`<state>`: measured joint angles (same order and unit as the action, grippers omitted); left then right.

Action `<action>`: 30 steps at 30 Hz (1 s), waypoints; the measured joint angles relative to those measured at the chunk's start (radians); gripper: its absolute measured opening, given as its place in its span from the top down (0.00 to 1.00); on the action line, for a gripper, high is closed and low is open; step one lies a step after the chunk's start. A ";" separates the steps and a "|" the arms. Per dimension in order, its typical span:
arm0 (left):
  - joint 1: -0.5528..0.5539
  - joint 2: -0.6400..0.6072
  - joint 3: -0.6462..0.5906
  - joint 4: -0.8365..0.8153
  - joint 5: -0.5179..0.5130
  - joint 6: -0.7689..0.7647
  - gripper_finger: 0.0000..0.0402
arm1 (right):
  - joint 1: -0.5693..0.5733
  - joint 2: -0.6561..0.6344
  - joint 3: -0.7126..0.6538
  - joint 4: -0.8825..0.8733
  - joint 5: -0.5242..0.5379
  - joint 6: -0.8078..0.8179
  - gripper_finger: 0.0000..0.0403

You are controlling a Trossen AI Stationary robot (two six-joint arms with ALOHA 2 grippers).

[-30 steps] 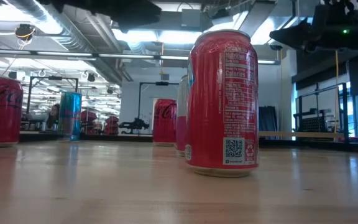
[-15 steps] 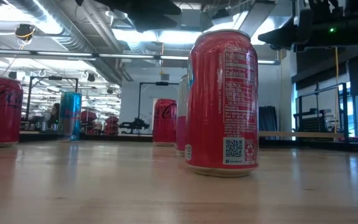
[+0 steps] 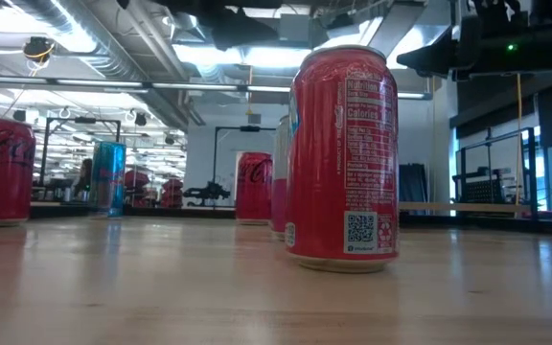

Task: Place canned beverage on shelf
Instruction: Put the left pink white soda can on the shelf

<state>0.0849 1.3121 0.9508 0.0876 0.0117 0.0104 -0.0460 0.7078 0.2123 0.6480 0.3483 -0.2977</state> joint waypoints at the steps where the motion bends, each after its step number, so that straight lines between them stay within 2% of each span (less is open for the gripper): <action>1: 0.000 0.009 0.000 -0.001 0.001 0.018 0.11 | 0.000 0.000 0.000 0.000 0.000 0.000 0.99; 7: -0.025 0.037 0.000 -0.037 -0.018 0.044 0.03 | 0.000 0.000 0.000 -0.024 0.000 -0.001 0.99; 14: -0.087 0.149 0.000 -0.017 -0.025 0.071 0.03 | 0.000 0.000 0.000 -0.022 0.000 0.000 0.99; 20: -0.101 0.249 0.000 0.027 -0.027 0.019 0.03 | 0.000 0.000 0.000 -0.022 0.000 0.002 0.99; 30: -0.101 0.339 0.000 0.106 0.041 -0.011 0.03 | 0.000 0.017 0.000 -0.017 0.000 0.003 0.99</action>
<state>-0.0166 1.6510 0.9504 0.1932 0.0532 -0.0006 -0.0460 0.7248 0.2123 0.6308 0.3479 -0.2947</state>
